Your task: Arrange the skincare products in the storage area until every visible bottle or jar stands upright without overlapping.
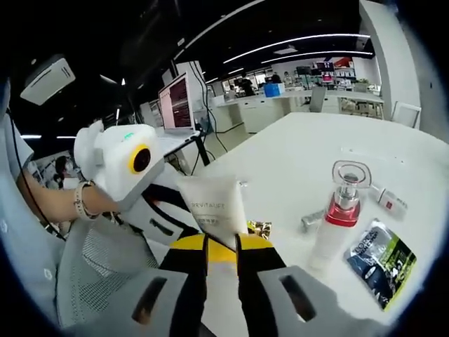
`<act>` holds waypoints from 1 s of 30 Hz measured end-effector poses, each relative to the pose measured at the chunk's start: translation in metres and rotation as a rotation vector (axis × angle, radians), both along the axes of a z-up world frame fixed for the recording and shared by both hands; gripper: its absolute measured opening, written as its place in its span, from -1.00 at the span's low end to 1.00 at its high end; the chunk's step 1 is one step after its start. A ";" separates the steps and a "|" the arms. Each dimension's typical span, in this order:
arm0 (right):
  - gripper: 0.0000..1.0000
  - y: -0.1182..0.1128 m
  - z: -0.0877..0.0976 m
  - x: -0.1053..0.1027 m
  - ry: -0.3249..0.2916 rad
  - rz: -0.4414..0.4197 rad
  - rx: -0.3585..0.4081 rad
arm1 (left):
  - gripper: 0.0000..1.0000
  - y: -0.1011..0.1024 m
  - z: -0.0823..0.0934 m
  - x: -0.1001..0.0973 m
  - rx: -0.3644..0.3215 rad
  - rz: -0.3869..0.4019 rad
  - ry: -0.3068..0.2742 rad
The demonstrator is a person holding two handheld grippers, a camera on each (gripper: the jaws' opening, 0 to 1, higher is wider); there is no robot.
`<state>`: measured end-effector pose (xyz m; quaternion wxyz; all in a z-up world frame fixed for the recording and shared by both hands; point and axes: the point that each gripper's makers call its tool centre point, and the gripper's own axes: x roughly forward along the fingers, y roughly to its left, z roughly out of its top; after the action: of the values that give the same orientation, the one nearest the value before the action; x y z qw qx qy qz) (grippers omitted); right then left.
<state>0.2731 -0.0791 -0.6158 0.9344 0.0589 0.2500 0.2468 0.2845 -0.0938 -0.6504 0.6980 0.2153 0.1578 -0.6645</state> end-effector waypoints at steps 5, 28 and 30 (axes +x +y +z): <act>-0.70 -0.010 0.001 0.001 -0.007 -0.024 -0.010 | -0.70 -0.003 0.000 -0.001 -0.008 -0.063 0.011; -0.57 -0.060 0.006 -0.015 -0.021 -0.164 -0.024 | -0.75 -0.043 0.003 0.023 -0.073 -0.213 0.040; -0.53 -0.063 0.007 -0.016 -0.024 -0.176 -0.032 | -0.75 -0.045 0.003 0.025 -0.073 -0.219 0.043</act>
<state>0.2567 -0.1417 -0.6090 0.9563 0.0630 0.2364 0.1602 0.3093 -0.1390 -0.6474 0.6252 0.1913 0.1239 -0.7465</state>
